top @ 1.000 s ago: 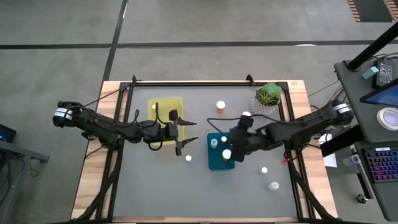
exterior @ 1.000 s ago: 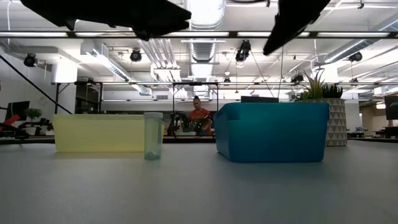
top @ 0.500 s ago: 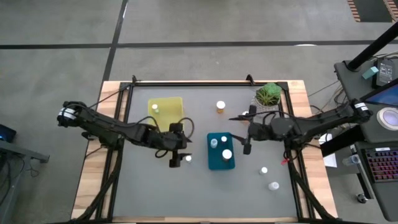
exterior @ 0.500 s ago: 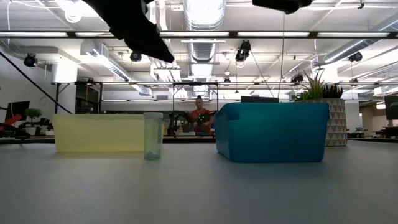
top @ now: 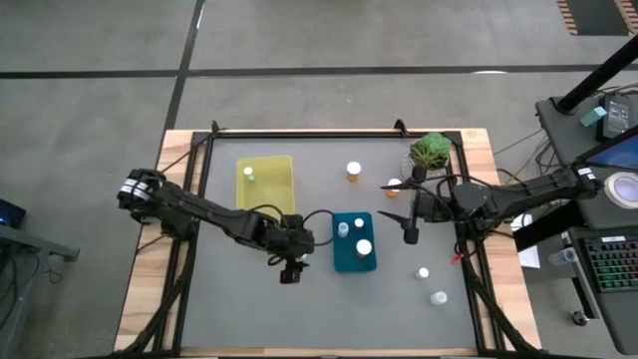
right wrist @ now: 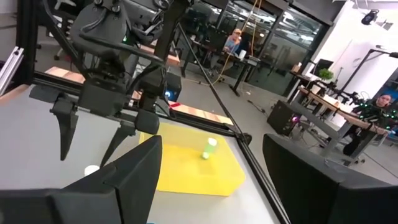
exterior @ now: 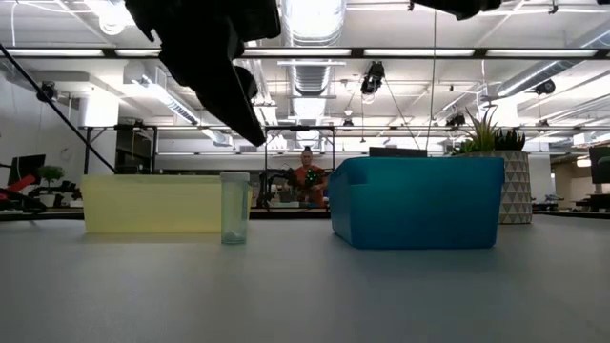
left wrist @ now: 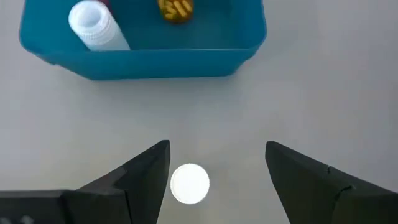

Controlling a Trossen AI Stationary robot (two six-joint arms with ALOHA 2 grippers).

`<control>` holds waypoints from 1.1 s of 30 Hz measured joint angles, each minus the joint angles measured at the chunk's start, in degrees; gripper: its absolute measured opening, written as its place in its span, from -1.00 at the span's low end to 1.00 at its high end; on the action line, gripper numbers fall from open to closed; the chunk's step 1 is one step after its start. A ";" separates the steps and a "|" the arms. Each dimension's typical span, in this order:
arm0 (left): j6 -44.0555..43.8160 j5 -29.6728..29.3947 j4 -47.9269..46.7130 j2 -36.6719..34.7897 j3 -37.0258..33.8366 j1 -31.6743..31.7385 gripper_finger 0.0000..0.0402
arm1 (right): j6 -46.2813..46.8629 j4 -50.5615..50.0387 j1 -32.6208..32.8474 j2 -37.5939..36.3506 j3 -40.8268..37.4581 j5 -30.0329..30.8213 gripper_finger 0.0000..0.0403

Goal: Pick and place medicine bottles into bin by pill shape (circle, oval)
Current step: Put the light blue tablet bottle into the yellow bin

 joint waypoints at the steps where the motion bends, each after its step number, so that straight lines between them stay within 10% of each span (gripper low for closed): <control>1: -0.85 0.09 -0.05 -0.04 -0.01 0.00 0.24 | -0.02 -0.09 0.00 -0.40 -0.32 0.02 0.34; 33: 1.65 -3.77 -0.26 7.32 -1.60 -0.82 0.24 | 3.70 -0.83 0.02 -1.45 -1.28 0.02 0.33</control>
